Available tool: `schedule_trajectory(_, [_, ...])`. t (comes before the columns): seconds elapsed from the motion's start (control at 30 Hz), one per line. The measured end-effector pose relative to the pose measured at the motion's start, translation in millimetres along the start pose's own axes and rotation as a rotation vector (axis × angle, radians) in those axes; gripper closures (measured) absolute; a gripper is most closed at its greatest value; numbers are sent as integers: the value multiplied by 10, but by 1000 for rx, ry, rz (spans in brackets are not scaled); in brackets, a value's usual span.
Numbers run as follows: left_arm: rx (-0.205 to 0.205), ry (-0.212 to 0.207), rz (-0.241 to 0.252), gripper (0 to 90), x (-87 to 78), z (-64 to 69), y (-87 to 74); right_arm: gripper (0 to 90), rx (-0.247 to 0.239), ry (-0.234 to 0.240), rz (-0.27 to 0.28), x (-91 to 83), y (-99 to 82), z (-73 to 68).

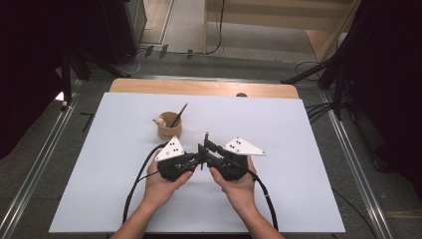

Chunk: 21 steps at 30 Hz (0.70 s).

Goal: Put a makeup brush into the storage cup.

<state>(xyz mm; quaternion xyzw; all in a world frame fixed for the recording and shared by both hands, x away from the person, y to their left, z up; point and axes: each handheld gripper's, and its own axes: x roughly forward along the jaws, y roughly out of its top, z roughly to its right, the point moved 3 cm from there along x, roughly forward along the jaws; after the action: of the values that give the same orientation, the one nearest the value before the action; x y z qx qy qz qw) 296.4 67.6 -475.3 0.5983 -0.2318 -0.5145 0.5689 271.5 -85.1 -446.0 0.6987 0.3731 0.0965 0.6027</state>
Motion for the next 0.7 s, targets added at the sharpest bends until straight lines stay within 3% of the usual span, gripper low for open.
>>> schedule_trajectory(0.03, [0,3,0,852,-5,-5,0,621,0,0,0,0,0,0])
schedule_trajectory(0.07, [0,5,-1,852,-9,-12,0,488,-8,6,22,-21,20,9])
schedule_trajectory(0.1, [-4,5,1,852,-11,-17,-1,488,-8,6,22,-21,20,9])
schedule_trajectory(0.13, [-5,13,-1,853,-17,-31,-3,322,-22,-3,41,-62,50,22])
schedule_trajectory(0.2, [-7,20,1,853,-16,-45,-5,163,-30,-16,48,-93,73,38])
schedule_trajectory(0.23, [-7,20,1,853,-16,-45,-5,163,-30,-16,48,-93,73,38])
schedule_trajectory(0.27, [-10,22,2,853,-15,-52,-7,54,-48,-26,53,-137,93,57])
schedule_trajectory(0.3, [-7,25,-1,853,-17,-59,-9,54,-48,-26,53,-137,93,57])
schedule_trajectory(0.33, [-9,32,1,853,-24,-73,-10,0,-74,-8,53,-190,101,89])
schedule_trajectory(0.43, [-8,37,5,853,-36,-95,-6,0,-85,3,59,-239,105,131])
schedule_trajectory(0.7, [-21,70,29,853,-126,-190,24,0,-100,-39,43,-408,10,364])
